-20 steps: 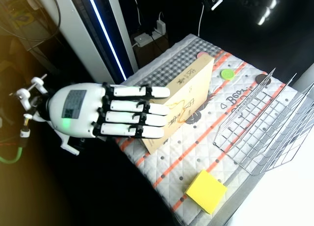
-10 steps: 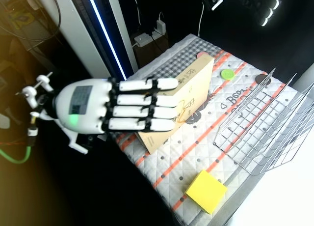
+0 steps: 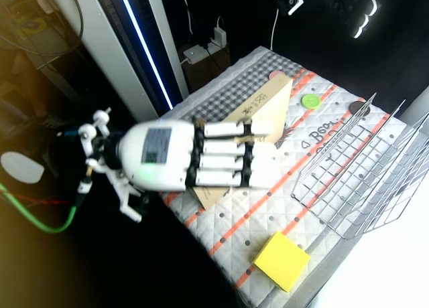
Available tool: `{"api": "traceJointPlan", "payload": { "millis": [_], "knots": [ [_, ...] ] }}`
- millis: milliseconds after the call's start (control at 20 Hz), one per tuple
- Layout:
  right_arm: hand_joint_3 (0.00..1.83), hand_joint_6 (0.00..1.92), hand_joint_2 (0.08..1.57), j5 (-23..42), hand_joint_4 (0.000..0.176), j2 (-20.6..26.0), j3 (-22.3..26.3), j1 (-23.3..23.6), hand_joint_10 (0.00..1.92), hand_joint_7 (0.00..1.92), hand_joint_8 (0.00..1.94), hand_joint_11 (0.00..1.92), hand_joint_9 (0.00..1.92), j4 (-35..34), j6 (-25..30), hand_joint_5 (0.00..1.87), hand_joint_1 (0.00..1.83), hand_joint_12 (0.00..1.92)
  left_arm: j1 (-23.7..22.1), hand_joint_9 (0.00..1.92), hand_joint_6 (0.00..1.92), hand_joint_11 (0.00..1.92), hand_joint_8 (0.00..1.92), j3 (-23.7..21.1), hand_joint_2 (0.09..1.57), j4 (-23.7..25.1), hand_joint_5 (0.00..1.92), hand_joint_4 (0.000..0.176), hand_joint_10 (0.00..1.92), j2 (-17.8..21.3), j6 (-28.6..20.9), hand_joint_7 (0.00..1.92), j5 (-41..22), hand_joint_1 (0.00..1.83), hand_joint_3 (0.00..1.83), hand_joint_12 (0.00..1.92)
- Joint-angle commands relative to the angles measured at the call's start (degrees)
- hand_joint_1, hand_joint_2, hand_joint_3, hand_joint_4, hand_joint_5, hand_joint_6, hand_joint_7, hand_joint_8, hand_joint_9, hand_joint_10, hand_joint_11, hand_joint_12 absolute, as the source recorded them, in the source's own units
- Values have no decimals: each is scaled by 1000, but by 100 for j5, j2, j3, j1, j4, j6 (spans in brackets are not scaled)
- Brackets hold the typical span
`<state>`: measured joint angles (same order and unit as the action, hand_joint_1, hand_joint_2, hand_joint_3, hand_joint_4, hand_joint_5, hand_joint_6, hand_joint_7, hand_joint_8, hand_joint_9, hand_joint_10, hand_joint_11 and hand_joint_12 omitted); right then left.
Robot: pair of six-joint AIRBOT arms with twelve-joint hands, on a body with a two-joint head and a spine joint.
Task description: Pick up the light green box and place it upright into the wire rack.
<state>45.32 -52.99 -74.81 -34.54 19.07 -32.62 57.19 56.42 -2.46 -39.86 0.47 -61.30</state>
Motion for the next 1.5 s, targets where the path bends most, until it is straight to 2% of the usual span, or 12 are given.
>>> {"api": "traceJointPlan", "payload": {
  "millis": [0, 500, 650, 750, 800, 850, 900, 950, 1000, 1050, 1200, 1450],
  "knots": [
    [0, 0, 812, 484, 127, -42, -45, 130, 20, 41, 14, 30, 58, -72, 9, 0, 739, 13, -70, 178, 0, 0, 0, 26, 1012, -143, 244, 176, 0, -22, -47, 211, -691, 457, 2, 245],
    [0, 5, 805, 170, 99, -150, -115, 298, 1, 252, 3, 229, 233, 531, 9, 178, 777, 273, -71, 186, 0, 0, 0, 36, 1016, -144, 245, 176, 0, -56, -47, 210, -686, 430, 0, 244],
    [1, 7, 878, 169, 15, -173, -128, 208, 10, 500, 12, 392, 541, 604, 9, 407, 849, 579, -71, 203, 4, 1, 5, 31, 1021, -149, 259, 176, 5, -53, -47, 230, -697, 430, 2, 257],
    [2, 32, 987, 170, 0, -177, -123, 163, 214, 952, 60, 602, 990, 608, 9, 801, 1143, 1100, -71, 186, 2, 0, 2, 30, 1027, -152, 256, 176, 1, -53, -47, 215, -696, 421, 2, 227],
    [1, 775, 1071, 171, 0, -177, -107, 162, 356, 1092, 681, 632, 1008, 632, 9, 902, 1224, 1246, -70, 189, 0, 0, 4, 32, 1028, -155, 249, 176, 3, -54, -47, 219, -697, 412, 2, 221],
    [0, 1041, 1118, 174, 0, -177, -92, 162, 551, 1063, 877, 661, 983, 650, 9, 871, 1227, 1324, -70, 183, 0, 0, 1, 34, 1032, -157, 240, 176, 0, -58, -47, 210, -696, 405, 2, 201],
    [3, 1032, 1099, 179, 0, -177, -83, 162, 1045, 1094, 806, 727, 968, 688, 9, 870, 1349, 1320, -70, 190, 2, 4, 3, 34, 1030, -160, 244, 176, 3, -62, -47, 214, -695, 418, 0, 202],
    [0, 1004, 1087, 187, 0, -177, -80, 162, 1113, 1130, 730, 795, 993, 723, 9, 894, 1377, 1288, -70, 189, 1, 4, 1, 34, 1032, -161, 243, 176, 2, -63, -47, 210, -695, 412, 1, 203],
    [3, 939, 1101, 210, 0, -176, -81, 162, 1231, 1081, 853, 805, 925, 774, 1964, 900, 1382, 1346, -70, 195, 8, 14, 4, 35, 1029, -162, 263, 176, 4, -64, -47, 218, -690, 429, 0, 211],
    [0, 880, 1089, 234, 0, -175, -95, 165, 1181, 1100, 845, 850, 979, 821, 1964, 928, 1389, 1310, -70, 189, 9, 12, 1, 38, 1028, -165, 266, 176, 1, -65, -47, 214, -684, 437, 0, 213],
    [2, 982, 1090, 332, 0, -161, -135, 216, 436, 1175, 789, 1131, 1299, 840, 1964, 914, 1272, 1039, -69, 197, 9, 21, 2, 33, 1020, -165, 285, 176, 2, -66, -47, 222, -679, 465, 0, 227],
    [0, 927, 1084, 405, 0, -61, -172, 570, 118, 1187, 778, 1149, 1426, 890, 1964, 938, 1274, 996, -31, 185, 7, 1, 0, -30, 1015, -150, 297, 176, 0, -3, -47, 219, -715, 442, 0, 240]
  ]
}}
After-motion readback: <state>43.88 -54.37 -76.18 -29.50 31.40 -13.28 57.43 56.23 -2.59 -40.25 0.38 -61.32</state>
